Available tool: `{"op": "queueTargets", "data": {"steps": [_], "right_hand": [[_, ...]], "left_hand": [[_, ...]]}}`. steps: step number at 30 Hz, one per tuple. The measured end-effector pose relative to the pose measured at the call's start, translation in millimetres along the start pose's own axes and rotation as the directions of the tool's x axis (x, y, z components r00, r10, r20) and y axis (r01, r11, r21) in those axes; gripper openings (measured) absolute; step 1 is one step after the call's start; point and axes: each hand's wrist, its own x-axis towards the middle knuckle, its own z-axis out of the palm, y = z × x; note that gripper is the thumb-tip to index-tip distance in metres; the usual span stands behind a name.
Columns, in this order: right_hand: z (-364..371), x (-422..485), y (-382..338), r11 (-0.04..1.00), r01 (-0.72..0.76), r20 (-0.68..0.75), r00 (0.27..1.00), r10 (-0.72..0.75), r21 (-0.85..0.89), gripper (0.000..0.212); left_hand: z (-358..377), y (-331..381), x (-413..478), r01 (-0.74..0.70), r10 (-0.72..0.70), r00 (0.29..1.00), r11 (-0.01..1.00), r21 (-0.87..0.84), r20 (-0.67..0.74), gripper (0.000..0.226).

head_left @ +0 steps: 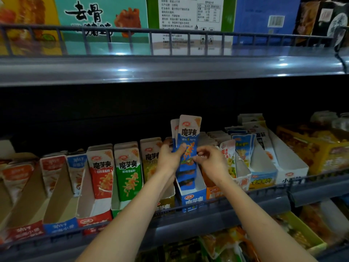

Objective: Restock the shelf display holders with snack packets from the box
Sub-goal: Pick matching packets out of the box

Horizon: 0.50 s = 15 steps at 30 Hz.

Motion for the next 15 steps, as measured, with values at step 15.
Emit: {"op": "queueTargets", "data": {"steps": [15], "right_hand": [[9,-4,-1,0.971,0.057,-0.009,0.998,-0.061,-0.232,0.022]], "left_hand": [[-33,-2,7,-0.224,0.185,0.974,0.715,0.662,0.131,0.029]]}}
